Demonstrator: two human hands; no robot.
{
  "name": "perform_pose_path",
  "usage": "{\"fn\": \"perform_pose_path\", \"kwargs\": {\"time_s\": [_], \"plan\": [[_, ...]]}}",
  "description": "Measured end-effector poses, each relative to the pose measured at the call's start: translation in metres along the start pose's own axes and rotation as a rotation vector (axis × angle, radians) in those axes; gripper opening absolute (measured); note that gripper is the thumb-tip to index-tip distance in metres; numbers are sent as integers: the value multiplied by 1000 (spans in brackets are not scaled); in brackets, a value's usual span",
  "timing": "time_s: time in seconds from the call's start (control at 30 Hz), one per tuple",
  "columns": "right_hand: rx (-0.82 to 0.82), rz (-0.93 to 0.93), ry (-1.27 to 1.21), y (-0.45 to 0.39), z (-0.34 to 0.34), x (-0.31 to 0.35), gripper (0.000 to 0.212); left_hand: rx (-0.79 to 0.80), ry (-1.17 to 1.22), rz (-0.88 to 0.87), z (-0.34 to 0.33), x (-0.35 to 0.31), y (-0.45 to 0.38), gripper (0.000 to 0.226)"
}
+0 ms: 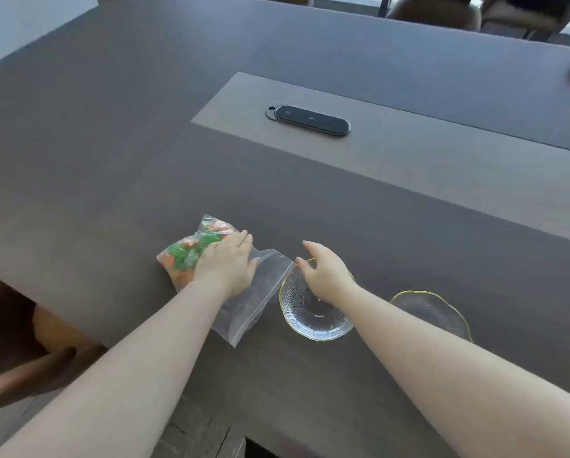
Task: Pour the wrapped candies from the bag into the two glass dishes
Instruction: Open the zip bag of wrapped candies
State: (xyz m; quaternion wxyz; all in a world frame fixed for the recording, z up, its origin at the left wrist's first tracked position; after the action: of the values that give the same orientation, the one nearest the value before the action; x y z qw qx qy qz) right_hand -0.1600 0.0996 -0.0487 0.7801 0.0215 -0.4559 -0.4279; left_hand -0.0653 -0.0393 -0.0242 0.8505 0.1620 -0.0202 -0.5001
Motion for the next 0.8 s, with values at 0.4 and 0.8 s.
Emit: {"fn": "perform_pose_path", "kwargs": {"time_s": [0.4, 0.8], "plan": [[-34, -303, -162, -6, -40, -29, 42, -17, 23, 125, -44, 16, 21, 53], [-89, -228, -461, -25, -41, -8, 11, -245, 438, 45, -41, 12, 10, 36]]}}
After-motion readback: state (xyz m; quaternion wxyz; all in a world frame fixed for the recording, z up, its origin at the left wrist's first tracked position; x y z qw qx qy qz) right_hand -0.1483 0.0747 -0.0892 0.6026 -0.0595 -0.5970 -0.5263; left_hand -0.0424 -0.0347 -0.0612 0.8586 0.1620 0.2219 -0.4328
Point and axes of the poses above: each hand's wrist, its own y-axis away from the middle knuckle, its own z-axis out of the back of the hand, x = y × z, the point moved 8 cm from there along -y, towards the middle knuckle, and after that the axes turned 3 degrees about -z, right-handed, at the moved point
